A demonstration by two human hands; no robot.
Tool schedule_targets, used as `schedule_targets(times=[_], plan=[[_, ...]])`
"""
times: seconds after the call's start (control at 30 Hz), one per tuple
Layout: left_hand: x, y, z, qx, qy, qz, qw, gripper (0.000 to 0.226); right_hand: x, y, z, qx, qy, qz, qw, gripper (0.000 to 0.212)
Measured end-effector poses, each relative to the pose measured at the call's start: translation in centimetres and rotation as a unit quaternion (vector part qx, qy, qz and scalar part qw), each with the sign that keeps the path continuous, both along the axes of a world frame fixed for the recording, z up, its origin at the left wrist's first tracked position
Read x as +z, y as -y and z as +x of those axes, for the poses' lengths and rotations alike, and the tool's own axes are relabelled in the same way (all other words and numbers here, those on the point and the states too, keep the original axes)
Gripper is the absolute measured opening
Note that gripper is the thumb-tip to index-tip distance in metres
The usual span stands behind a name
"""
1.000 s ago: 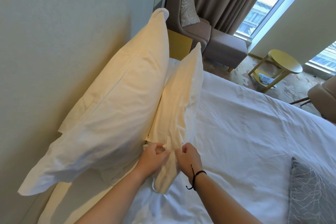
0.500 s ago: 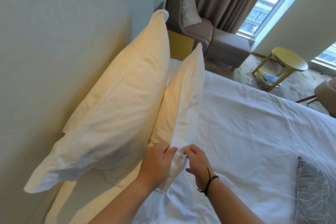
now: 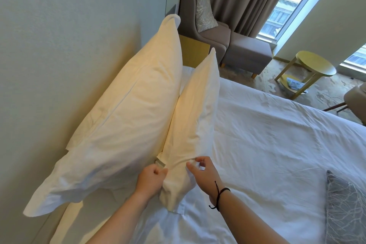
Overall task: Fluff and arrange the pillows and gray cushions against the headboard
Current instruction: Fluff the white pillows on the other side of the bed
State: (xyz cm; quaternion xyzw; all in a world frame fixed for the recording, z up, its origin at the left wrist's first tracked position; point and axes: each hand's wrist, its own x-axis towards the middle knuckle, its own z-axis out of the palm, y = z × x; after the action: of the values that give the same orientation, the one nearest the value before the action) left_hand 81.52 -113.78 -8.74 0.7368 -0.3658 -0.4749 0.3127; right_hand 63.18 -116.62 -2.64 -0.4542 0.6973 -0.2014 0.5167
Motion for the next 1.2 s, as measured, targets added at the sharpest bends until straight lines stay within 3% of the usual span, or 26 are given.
schedule_targets(times=[0.07, 0.2, 0.3, 0.43, 0.53, 0.63, 0.73, 0.8, 0.87, 0.93, 1.0, 1.07, 1.1, 1.2], plan=[[0.6, -0.1, -0.6, -0.018, 0.057, 0.008, 0.998, 0.016, -0.1, 0.1, -0.1, 0.002, -0.01, 0.0, 1.0, 0.04], [3.4, 0.0, -2.5, -0.059, 0.165, -0.063, 0.982, 0.05, -0.2, 0.3, -0.3, -0.017, 0.016, 0.012, 1.0, 0.022], [4.9, -0.4, -5.6, -0.184, 0.198, -0.017, 0.963, 0.069, 0.1, 0.3, -0.3, -0.083, 0.091, 0.054, 0.991, 0.016], [4.2, -0.4, -7.1, -0.253, 0.285, 0.015, 0.924, 0.035, 0.4, 0.2, -0.2, -0.125, 0.142, 0.087, 0.978, 0.022], [4.6, 0.8, -7.2, -0.231, 0.146, -0.032, 0.961, 0.024, 0.4, 0.0, 0.0, -0.133, 0.128, 0.028, 0.982, 0.024], [6.9, 2.0, -6.9, -0.199, -0.012, -0.098, 0.975, 0.025, 0.8, 0.1, -0.2, -0.141, 0.1, -0.077, 0.982, 0.025], [8.8, 3.0, -5.7, -0.102, -0.205, -0.095, 0.969, 0.022, 1.7, 0.9, -0.2, -0.073, 0.063, -0.178, 0.979, 0.028], [9.0, 2.9, -4.0, -0.071, -0.281, -0.089, 0.953, 0.022, 2.2, 1.4, 0.4, 0.015, -0.003, -0.212, 0.977, 0.035], [8.2, 2.2, -1.6, -0.081, -0.22, -0.086, 0.968, 0.03, 2.0, 1.7, 1.4, 0.082, -0.034, -0.194, 0.977, 0.039], [6.8, 0.9, 0.5, -0.11, -0.048, -0.069, 0.99, 0.033, 0.7, 1.2, 2.4, 0.144, -0.039, -0.141, 0.979, 0.041], [5.2, -0.6, 1.0, -0.133, 0.114, -0.04, 0.984, 0.032, -1.1, -0.1, 2.8, 0.195, -0.035, -0.085, 0.976, 0.051], [4.5, -2.0, 0.0, -0.145, 0.183, -0.019, 0.972, 0.013, -2.2, -1.3, 2.6, 0.214, -0.018, -0.057, 0.975, 0.059], [4.6, -2.4, -0.7, -0.145, 0.201, -0.015, 0.969, 0.018, -2.4, -1.7, 2.2, 0.215, -0.007, -0.052, 0.975, 0.06], [4.8, -2.5, -3.3, -0.172, 0.295, -0.068, 0.937, 0.066, -2.1, -1.7, 0.2, 0.209, 0.034, -0.04, 0.977, 0.054]])
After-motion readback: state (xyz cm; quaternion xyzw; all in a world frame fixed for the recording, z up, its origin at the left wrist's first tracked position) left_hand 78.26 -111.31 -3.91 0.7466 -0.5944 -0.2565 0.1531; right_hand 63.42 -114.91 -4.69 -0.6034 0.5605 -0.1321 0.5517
